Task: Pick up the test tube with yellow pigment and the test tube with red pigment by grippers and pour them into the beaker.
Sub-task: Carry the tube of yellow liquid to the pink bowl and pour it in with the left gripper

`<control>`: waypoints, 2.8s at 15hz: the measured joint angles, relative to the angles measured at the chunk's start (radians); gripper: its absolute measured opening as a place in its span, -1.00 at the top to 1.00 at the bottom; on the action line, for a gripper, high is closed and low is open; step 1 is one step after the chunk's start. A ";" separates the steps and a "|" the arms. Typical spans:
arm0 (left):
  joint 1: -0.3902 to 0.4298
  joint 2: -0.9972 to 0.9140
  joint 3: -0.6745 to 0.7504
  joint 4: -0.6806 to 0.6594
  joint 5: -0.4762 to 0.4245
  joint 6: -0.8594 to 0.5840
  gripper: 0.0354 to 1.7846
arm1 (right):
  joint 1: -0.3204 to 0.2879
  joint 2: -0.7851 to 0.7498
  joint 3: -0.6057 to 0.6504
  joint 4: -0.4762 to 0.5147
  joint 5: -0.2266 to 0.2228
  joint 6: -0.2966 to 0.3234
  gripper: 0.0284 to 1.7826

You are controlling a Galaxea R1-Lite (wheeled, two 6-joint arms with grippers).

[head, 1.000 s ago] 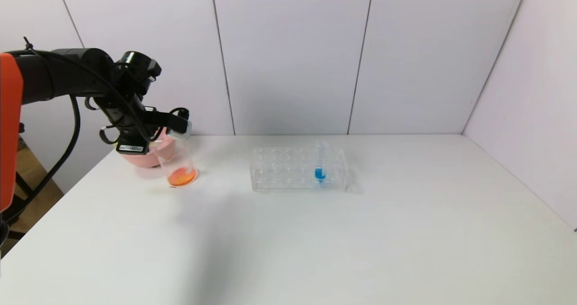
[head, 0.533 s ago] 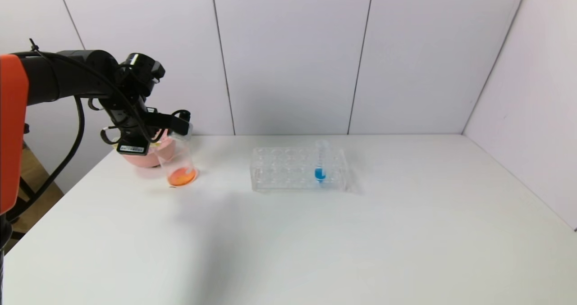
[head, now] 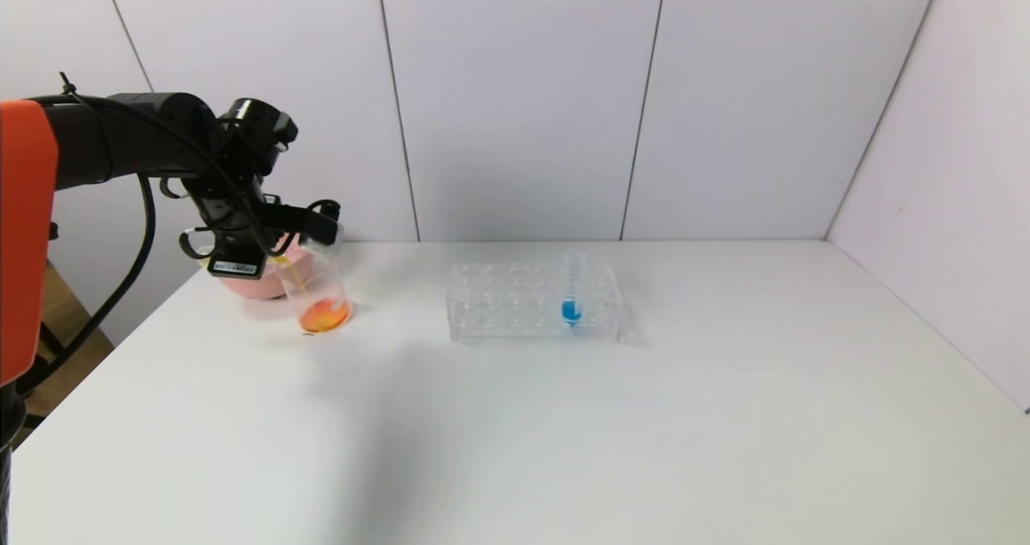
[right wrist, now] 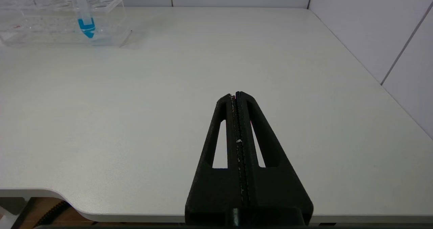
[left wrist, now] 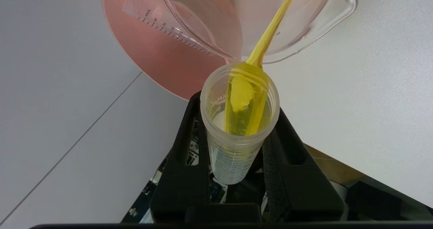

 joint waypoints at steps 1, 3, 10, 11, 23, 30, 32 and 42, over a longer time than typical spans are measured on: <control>-0.001 0.001 0.000 0.000 0.001 0.000 0.51 | 0.000 0.000 0.000 0.000 0.000 -0.001 0.91; -0.002 0.003 0.000 0.000 0.001 0.000 0.51 | 0.000 0.000 0.000 0.000 0.000 0.000 0.91; -0.003 0.004 0.000 0.000 0.002 -0.001 0.51 | 0.000 0.000 0.000 0.000 0.000 0.000 0.91; -0.003 0.004 0.000 0.000 0.002 -0.001 0.51 | 0.000 0.000 0.000 0.000 0.000 0.000 0.91; -0.022 0.000 -0.001 -0.008 0.029 -0.001 0.51 | 0.000 0.000 0.000 0.000 0.000 0.000 0.91; -0.038 0.005 -0.001 -0.015 0.074 -0.001 0.51 | 0.000 0.000 0.000 0.000 0.000 -0.001 0.91; -0.042 0.008 -0.001 -0.016 0.103 -0.001 0.51 | 0.000 0.000 0.000 0.000 0.000 0.000 0.91; -0.055 0.018 -0.001 -0.021 0.137 0.000 0.51 | 0.000 0.000 0.000 0.000 0.000 0.000 0.91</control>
